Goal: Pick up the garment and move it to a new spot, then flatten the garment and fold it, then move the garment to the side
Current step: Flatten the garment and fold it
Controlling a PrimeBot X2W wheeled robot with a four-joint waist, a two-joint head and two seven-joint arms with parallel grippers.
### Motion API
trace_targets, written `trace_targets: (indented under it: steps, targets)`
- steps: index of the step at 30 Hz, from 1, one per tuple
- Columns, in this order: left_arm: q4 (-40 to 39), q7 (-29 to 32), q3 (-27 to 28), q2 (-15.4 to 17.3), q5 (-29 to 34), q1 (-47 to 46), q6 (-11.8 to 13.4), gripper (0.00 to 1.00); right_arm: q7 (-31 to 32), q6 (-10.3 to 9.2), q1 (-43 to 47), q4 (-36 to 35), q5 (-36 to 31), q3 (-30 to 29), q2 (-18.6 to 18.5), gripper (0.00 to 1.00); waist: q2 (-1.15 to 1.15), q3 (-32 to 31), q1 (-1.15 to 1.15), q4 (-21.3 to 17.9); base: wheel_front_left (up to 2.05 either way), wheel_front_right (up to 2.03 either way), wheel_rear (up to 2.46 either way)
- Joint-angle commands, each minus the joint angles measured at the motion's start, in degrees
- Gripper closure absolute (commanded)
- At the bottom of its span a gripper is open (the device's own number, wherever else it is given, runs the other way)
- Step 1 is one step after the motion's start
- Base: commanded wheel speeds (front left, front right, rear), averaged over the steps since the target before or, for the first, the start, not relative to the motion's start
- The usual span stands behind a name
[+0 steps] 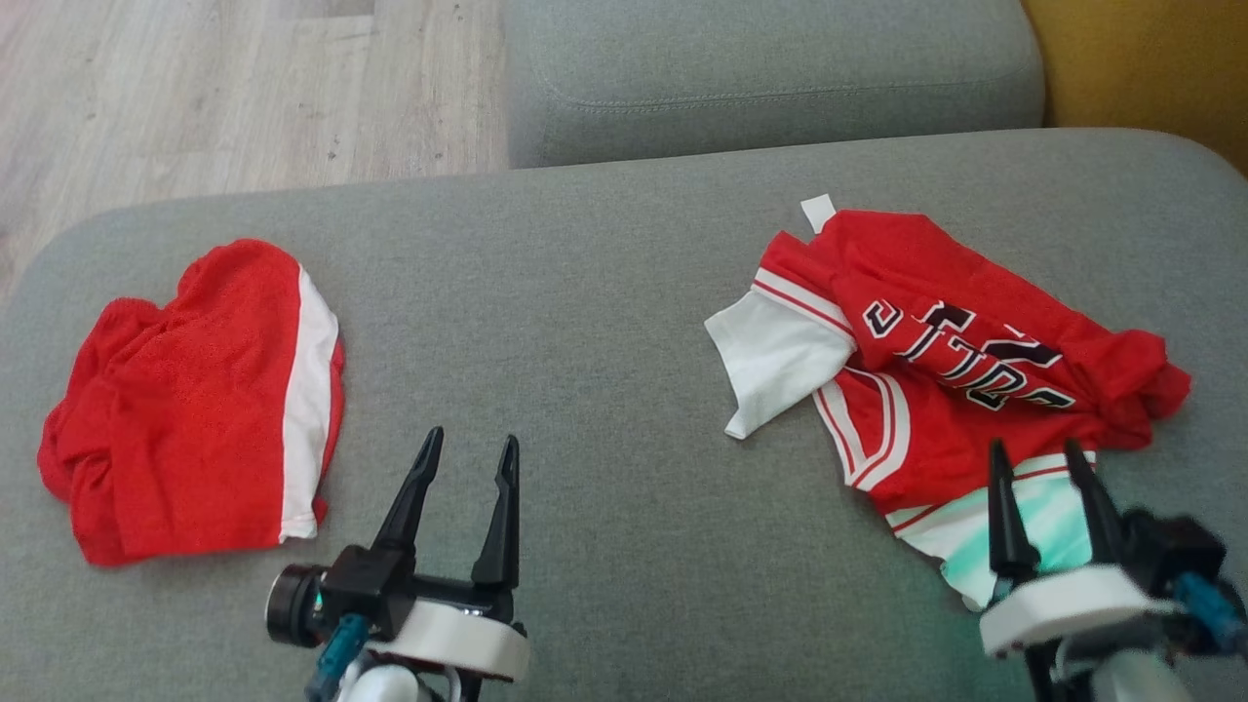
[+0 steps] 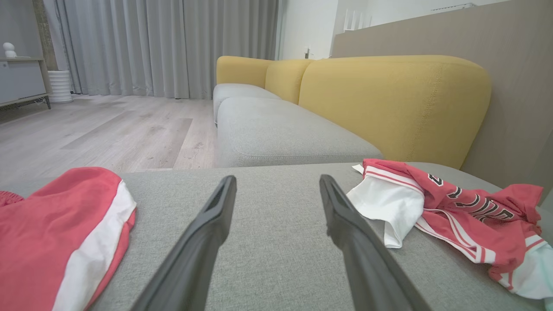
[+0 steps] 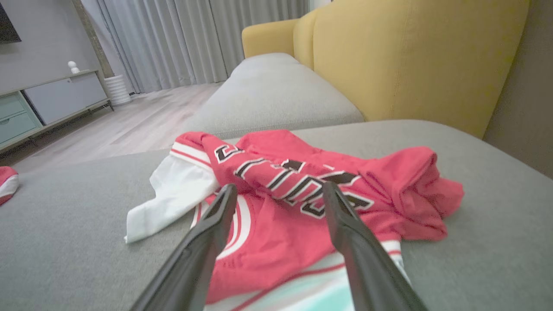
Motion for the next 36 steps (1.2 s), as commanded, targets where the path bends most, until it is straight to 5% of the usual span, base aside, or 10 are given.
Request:
trace_targets:
  steps: [1,14,27,28,29,36]
  targets:
    - [-1.92,-0.55,2.40,-0.02,0.86,-1.25,-0.26,0.00,-0.71,-0.04,-0.91,-2.37,0.43,1.45,-0.09,0.00,0.00,-0.08,0.00,-0.02,0.00,0.00,0.00]
    - [-1.63,-0.55,1.91,-0.02,1.00,-1.39,-0.76,0.00,4.33,-0.04,-0.92,0.97,-0.66,7.72,0.24,0.00,0.00,1.07,0.00,1.93,0.00,0.00,0.00]
    - [-0.95,-0.55,0.80,-0.02,0.53,-3.81,-0.54,0.00,8.71,-0.04,-9.40,15.41,-5.72,7.97,0.25,0.00,0.00,5.01,0.00,5.83,0.00,0.00,0.00]
    - [-0.89,-0.55,0.68,-0.02,0.50,-3.93,-0.54,0.00,8.72,-0.04,-10.00,16.49,-5.58,8.07,0.25,0.20,0.00,5.13,0.00,6.08,0.00,0.00,0.00]
    - [-0.82,-0.55,0.62,-0.02,0.49,-4.03,-0.52,0.00,8.54,-0.04,-10.59,17.41,-5.27,8.20,0.25,1.00,0.00,5.24,0.00,6.29,0.00,0.00,0.00]
    - [-0.51,-0.55,0.57,-0.02,0.63,-4.57,-0.49,0.00,4.90,-0.04,-15.14,20.46,-1.40,11.33,0.25,1.00,0.00,5.34,0.00,7.62,0.00,0.00,0.00]
